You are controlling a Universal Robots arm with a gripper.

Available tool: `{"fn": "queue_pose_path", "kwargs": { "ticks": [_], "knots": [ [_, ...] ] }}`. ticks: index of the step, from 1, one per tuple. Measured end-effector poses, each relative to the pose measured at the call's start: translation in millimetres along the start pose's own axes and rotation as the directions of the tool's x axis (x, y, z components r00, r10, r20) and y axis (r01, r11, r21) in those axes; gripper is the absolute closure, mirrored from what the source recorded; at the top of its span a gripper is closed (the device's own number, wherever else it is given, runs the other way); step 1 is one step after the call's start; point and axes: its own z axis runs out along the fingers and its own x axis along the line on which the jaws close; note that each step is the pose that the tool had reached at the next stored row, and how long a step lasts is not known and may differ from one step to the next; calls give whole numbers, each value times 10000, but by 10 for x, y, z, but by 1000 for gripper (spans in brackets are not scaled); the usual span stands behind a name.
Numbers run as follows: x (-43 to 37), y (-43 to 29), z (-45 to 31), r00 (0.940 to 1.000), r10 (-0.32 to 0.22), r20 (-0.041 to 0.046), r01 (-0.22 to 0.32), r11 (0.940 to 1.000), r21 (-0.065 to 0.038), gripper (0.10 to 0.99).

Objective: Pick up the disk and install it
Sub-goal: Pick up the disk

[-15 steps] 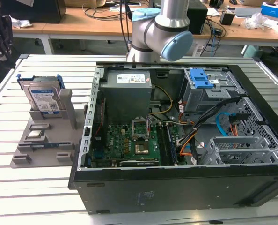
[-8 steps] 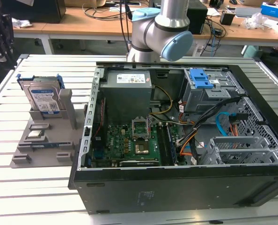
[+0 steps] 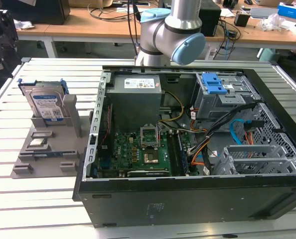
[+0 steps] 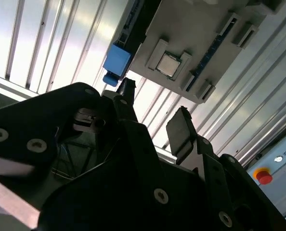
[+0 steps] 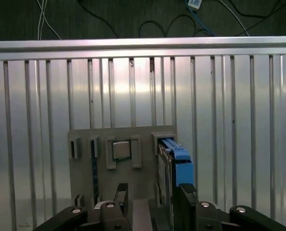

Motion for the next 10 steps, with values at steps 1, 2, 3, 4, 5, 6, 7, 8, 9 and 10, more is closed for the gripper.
{"fn": "queue_pose_path", "kwargs": {
  "ticks": [1, 2, 3, 4, 5, 6, 7, 8, 9, 10],
  "knots": [
    [0, 0, 0, 10000, 0, 0, 0, 10000, 11, 545],
    [-3, 1, 0, 10000, 0, 1, 0, 10000, 12, 545],
    [-20, -1, 1, 10000, 3, 1, -3, 10000, 13, 545],
    [-36, -5, 1, 10000, 1, 0, -1, 10000, 12, 545],
    [-60, -12, 3, 10000, 1, 1, -1, 10000, 12, 545],
    [-82, -19, 4, 10000, 1, 0, -1, 10000, 11, 545],
    [-112, -27, 8, 10000, 1, -1, -1, 10000, 8, 545],
    [-125, -32, 13, 10000, 0, 0, 0, 10000, 8, 545],
    [-146, -44, 35, 10000, 0, 0, 0, 10000, 7, 545],
    [-157, -55, 66, 10000, -1, 0, 1, 10000, 4, 545]
  ]
}}
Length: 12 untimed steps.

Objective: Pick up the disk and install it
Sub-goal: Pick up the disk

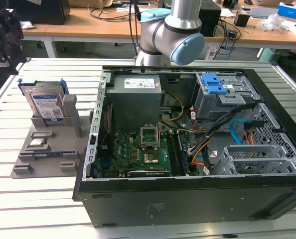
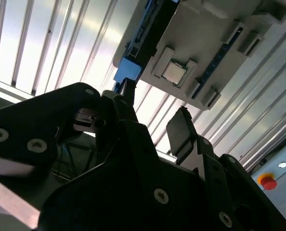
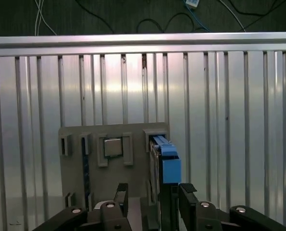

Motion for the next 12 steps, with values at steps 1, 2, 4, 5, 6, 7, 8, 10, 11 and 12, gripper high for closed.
{"fn": "queue_pose_path", "kwargs": {
  "ticks": [1, 2, 4, 5, 6, 7, 8, 10, 11, 12],
  "knots": [
    [-10, -9, 40, 10000, 0, 0, 0, 10000, -1, 545],
    [-18, -15, 75, 10000, 0, 1, 0, 10000, 1, 545],
    [-81, -25, 303, 10000, -3, 1, 3, 10000, 0, 545],
    [-108, -24, 357, 10000, -10, 0, 10, 10000, -1, 545],
    [-125, -22, 388, 10000, -15, 0, 15, 10000, -3, 545],
    [-134, -22, 408, 10000, -17, 0, 17, 10000, -2, 545],
    [-144, -22, 428, 10000, -18, 0, 18, 10000, -2, 545],
    [-160, -23, 469, 10000, -18, 0, 18, 10000, -3, 545],
    [-173, -24, 508, 10000, -18, 1, 18, 10000, -2, 545],
    [-184, -24, 552, 10000, -18, 0, 18, 10000, -1, 545]
  ]
}}
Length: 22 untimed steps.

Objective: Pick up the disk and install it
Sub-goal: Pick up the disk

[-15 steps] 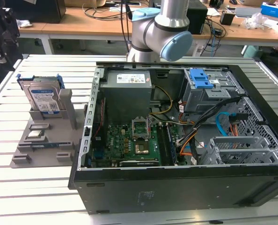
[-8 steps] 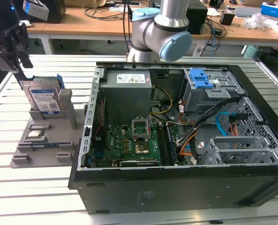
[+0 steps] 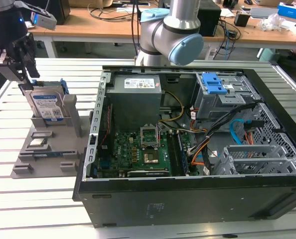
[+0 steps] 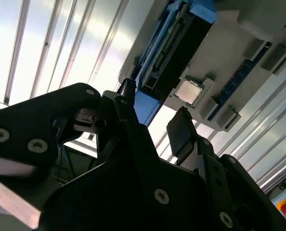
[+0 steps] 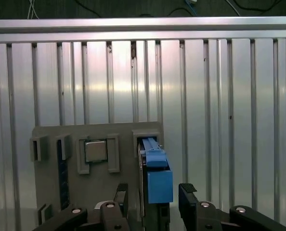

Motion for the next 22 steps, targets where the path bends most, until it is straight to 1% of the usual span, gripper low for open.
{"fn": "queue_pose_path", "kwargs": {
  "ticks": [1, 2, 4, 7, 9, 11, 12, 14, 17, 22],
  "knots": [
    [-1, -1, 33, 10000, -2, 1, 2, 10000, 0, 545],
    [-2, -9, 86, 10000, 0, 0, 0, 10000, -1, 545],
    [-2, -32, 123, 10000, -1, 0, 1, 10000, -1, 545],
    [-8, -81, 230, 10000, 1, 1, -1, 10000, 0, 545],
    [-11, -89, 266, 10000, 1, 1, -1, 10000, -1, 545],
    [-16, -100, 325, 10000, -1, 0, 1, 10000, -1, 545],
    [-18, -103, 341, 10000, -2, 0, 2, 10000, -2, 545],
    [-20, -109, 411, 10000, 0, 0, 0, 10000, -1, 545],
    [-19, -108, 457, 10000, 0, -2, 0, 10000, -1, 545],
    [-19, -108, 460, 10000, 0, -3, 0, 10000, -1, 545]
  ]
}}
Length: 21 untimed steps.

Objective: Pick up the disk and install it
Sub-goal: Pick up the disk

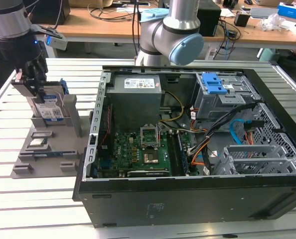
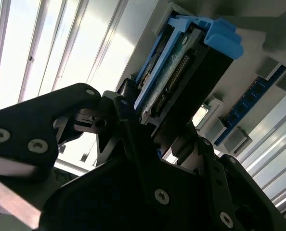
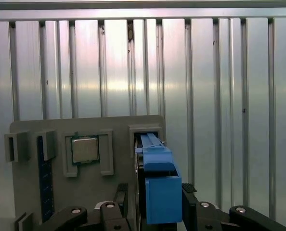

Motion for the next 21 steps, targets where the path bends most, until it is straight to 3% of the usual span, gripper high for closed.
{"fn": "queue_pose_path", "kwargs": {
  "ticks": [5, 6, 7, 21],
  "knots": [
    [0, 0, 1, 10000, 0, 0, 0, 10000, -1, 565],
    [0, 0, 2, 10000, 0, 1, 0, 10000, 0, 690],
    [0, 0, 1, 10000, 0, 0, 0, 10000, 0, 722],
    [0, 0, 3, 10000, 0, 0, 0, 10000, 0, 722]
  ]
}}
